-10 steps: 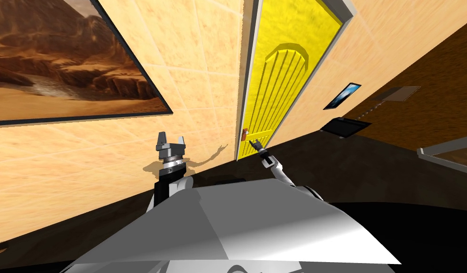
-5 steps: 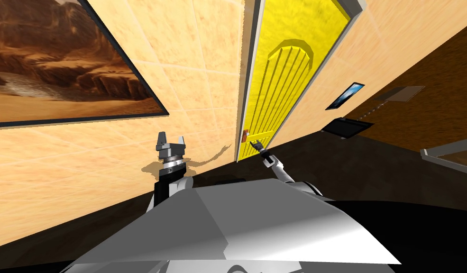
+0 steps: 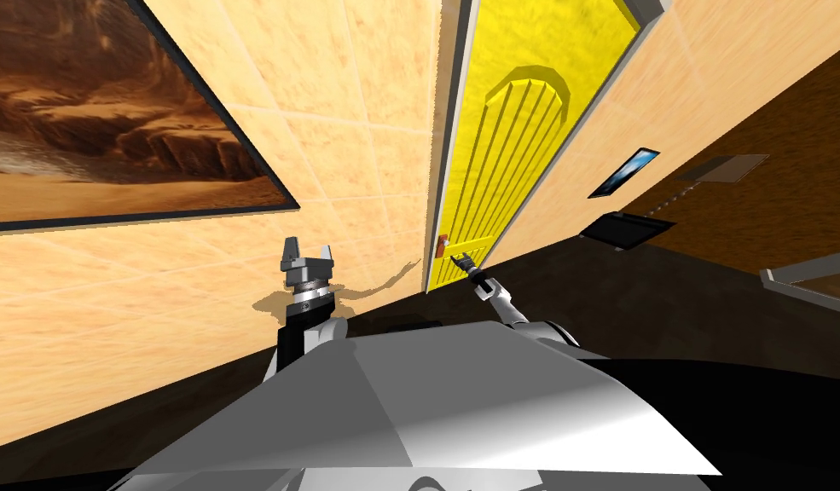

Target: Pull the door open

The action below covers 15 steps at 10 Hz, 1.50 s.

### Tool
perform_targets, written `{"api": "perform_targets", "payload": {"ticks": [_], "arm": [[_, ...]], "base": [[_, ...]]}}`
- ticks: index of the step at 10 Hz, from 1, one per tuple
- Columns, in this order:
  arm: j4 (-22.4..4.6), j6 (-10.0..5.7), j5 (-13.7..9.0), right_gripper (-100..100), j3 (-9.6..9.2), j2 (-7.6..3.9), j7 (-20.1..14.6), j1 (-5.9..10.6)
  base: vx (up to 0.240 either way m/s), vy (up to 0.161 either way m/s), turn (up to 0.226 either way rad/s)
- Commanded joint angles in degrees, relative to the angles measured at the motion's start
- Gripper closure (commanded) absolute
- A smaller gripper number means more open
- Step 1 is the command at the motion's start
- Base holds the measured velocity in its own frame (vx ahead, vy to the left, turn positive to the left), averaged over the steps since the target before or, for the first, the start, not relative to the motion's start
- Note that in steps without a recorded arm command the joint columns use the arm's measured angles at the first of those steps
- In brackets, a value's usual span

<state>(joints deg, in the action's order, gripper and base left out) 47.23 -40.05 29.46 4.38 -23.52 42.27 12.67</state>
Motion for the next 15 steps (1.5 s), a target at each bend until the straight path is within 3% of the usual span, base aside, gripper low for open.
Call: {"api": "perform_targets", "payload": {"ticks": [1,2,8,9,10,15], "arm": [[0.00,0.00,0.00,-100,0.00,0.00,0.00,0.00],[-0.18,1.01,0.18,-100,-0.06,1.12,0.90,0.80],[-0.40,4.47,0.71,-100,-0.29,4.92,3.57,3.28],[0.33,4.38,0.71,-100,-0.40,4.49,3.02,2.69],[0.33,4.38,0.71,100,-0.40,4.49,3.02,2.69],[0.33,4.38,0.71,100,-0.40,4.49,3.02,2.69]], "base": [[0.017,-0.001,0.001],[0.119,0.015,0.010],[0.203,-0.010,0.013],[0.091,0.004,0.006],[-0.011,-0.001,0.002],[-0.016,-0.001,0.001]]}}
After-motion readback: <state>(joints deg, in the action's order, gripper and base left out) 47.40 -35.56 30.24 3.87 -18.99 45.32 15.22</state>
